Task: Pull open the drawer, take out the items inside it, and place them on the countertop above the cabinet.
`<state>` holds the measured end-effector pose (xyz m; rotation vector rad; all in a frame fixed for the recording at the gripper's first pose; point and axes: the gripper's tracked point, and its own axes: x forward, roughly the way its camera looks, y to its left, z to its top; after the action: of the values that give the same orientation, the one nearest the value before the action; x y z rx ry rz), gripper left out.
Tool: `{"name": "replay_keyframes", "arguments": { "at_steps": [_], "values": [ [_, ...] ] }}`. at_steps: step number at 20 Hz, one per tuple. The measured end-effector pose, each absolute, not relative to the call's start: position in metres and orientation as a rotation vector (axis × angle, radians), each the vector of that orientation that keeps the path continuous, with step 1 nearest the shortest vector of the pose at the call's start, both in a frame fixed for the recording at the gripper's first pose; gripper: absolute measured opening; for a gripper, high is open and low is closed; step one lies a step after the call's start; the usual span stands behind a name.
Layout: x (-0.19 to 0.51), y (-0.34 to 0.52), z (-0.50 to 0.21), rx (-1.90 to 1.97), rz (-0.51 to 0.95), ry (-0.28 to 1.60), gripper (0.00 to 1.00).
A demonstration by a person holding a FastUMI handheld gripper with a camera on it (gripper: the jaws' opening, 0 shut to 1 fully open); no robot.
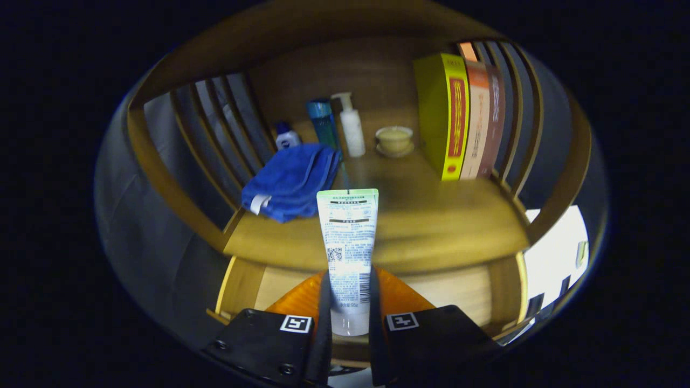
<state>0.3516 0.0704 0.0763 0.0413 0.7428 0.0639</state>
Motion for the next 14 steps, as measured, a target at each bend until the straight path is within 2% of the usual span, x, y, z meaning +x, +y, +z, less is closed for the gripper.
{"name": "replay_keyframes", "arguments": {
  "at_steps": [6,14],
  "values": [
    [0.42,0.054,0.071,0.019,-0.049,0.816,0.37],
    [0.445,0.049,0.02,0.045,-0.1,0.93,0.37]
  ]
}}
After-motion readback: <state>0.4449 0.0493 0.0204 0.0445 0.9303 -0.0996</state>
